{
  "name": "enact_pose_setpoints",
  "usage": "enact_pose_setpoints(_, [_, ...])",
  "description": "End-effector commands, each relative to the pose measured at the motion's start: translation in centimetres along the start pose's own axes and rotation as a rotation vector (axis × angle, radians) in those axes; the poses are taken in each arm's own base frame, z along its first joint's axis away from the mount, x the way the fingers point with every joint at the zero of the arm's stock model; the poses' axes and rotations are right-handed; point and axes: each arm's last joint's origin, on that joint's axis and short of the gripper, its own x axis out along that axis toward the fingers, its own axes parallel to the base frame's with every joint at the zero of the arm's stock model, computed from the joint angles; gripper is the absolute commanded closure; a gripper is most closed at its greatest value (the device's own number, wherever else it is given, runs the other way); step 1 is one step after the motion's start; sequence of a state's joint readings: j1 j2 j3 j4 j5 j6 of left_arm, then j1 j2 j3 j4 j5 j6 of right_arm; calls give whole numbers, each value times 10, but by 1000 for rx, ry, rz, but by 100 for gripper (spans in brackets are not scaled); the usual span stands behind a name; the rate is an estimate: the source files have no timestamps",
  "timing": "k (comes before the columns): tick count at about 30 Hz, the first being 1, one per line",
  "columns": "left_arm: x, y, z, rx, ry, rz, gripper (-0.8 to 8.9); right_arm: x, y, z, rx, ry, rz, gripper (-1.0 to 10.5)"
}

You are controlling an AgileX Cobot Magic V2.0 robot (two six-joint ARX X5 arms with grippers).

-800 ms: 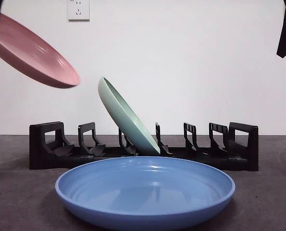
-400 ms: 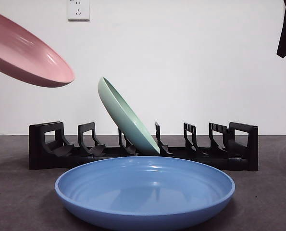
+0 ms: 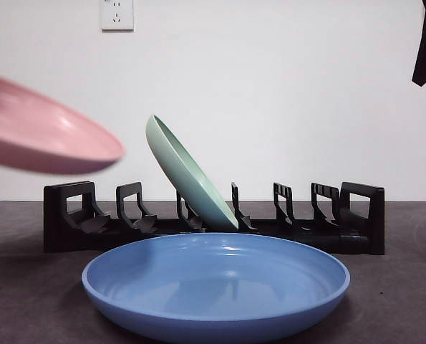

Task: Place the plate

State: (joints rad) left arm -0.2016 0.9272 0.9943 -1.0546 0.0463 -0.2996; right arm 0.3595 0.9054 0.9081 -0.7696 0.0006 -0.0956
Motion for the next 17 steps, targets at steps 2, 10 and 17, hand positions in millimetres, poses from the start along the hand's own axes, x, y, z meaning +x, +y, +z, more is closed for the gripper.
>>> enact_pose_setpoints(2, [18, 0, -16, -104, 41, -105, 803, 1, 1, 2, 15, -3, 4, 673])
enact_pose_setpoints(10, [51, -20, -36, -131, 115, -204, 803, 1, 1, 2, 27, -3, 4, 673])
enact_pose_setpoints(17, [77, -49, -38, -86, 179, -250, 803, 1, 1, 2, 29, -3, 4, 673])
